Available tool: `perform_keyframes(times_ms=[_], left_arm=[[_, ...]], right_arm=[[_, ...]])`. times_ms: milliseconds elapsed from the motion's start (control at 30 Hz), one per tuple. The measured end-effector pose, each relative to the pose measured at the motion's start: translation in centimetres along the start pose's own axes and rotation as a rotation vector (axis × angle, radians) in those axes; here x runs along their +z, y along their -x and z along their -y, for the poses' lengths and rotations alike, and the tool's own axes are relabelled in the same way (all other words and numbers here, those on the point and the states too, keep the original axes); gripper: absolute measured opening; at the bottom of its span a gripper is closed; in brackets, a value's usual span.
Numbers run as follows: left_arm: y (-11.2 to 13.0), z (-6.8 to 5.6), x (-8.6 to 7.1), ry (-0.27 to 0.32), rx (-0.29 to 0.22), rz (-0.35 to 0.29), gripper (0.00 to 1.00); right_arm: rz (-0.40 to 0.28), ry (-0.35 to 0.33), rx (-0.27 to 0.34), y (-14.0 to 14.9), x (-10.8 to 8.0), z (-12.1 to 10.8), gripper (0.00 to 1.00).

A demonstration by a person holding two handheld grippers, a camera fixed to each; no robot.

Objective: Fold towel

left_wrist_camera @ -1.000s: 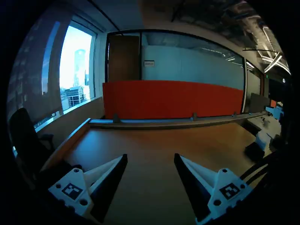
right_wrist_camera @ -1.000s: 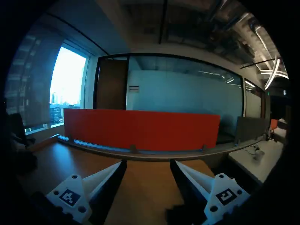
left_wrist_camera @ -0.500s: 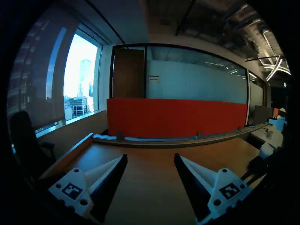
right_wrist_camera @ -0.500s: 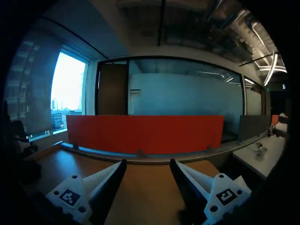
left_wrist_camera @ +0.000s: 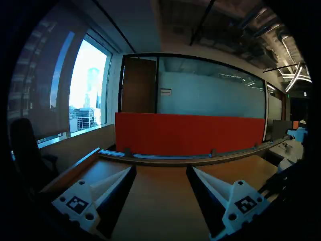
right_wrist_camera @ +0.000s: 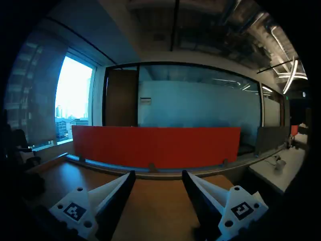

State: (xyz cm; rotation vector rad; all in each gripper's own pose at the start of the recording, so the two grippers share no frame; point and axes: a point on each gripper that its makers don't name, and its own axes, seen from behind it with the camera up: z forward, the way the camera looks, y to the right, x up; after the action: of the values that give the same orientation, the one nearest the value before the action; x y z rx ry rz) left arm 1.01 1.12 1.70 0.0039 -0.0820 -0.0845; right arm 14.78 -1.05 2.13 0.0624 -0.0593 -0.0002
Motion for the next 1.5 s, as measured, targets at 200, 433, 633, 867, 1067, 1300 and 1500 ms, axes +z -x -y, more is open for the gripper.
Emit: perform_keyframes(times_ms=[200,433,633,867,1067,1300,1500], left_arm=[[0.5,0.3,0.0,-0.007,0.025,-0.008,0.92],[1.8,-0.1,0.0,0.010,0.004,-0.022,0.92],[3.1,0.0,0.0,0.019,0.008,-0.051,0.92],[6.0,0.1,-0.1,0.017,0.014,-0.074,0.92],[8.9,0.0,-0.2,0.014,0.002,-0.092,0.92],[12.2,0.6,-0.3,0.003,0.027,-0.104,0.92],[14.7,1.0,0.0,0.004,0.041,-0.116,0.92]], right_arm=[[-0.001,-0.001,0.003,-0.2,0.0,0.5,0.89],[-0.009,0.000,-0.010,-0.7,-0.4,1.6,0.89],[-0.022,0.008,0.003,-0.4,-0.9,1.9,0.89],[-0.021,0.025,0.004,0.8,-1.6,1.7,0.89],[-0.024,0.031,0.005,2.4,-2.1,1.6,0.89],[-0.023,0.034,0.006,4.7,-1.9,1.6,0.89],[-0.020,0.031,0.007,6.8,-1.3,2.0,0.89]])
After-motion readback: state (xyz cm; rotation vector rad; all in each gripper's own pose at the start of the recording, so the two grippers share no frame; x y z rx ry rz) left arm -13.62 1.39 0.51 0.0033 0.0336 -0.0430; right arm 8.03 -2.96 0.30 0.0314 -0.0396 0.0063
